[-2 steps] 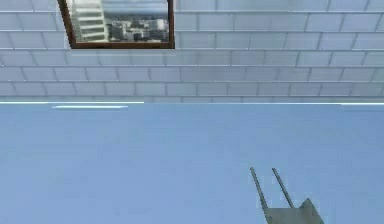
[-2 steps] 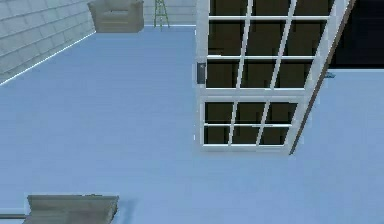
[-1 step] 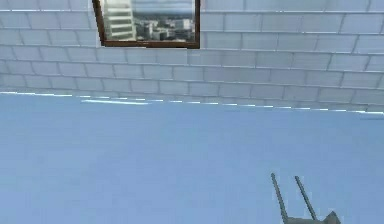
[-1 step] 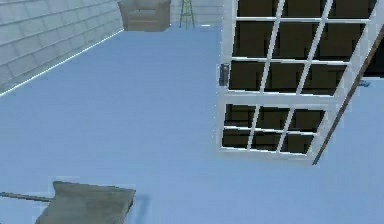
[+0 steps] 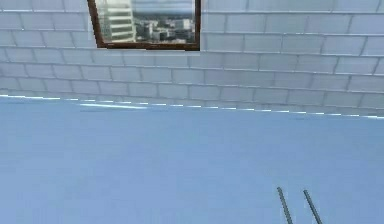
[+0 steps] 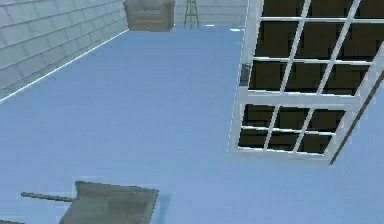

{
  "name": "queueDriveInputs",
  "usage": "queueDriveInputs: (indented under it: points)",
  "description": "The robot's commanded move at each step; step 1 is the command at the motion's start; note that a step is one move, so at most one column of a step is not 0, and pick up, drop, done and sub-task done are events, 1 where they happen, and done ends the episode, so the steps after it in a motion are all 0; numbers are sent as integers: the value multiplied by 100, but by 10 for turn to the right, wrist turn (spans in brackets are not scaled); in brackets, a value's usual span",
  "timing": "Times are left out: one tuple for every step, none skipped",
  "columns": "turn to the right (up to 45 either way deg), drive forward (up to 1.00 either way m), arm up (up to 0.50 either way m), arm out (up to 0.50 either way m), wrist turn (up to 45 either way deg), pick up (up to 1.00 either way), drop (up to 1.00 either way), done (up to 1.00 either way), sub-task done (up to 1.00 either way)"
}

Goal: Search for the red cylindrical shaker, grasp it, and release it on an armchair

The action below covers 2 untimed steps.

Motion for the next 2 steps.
queueDriveInputs:
  points:
    - [-90,0,0,0,0,0,0,0,0]
    - [0,30,0,0,0,0,0,0,0]
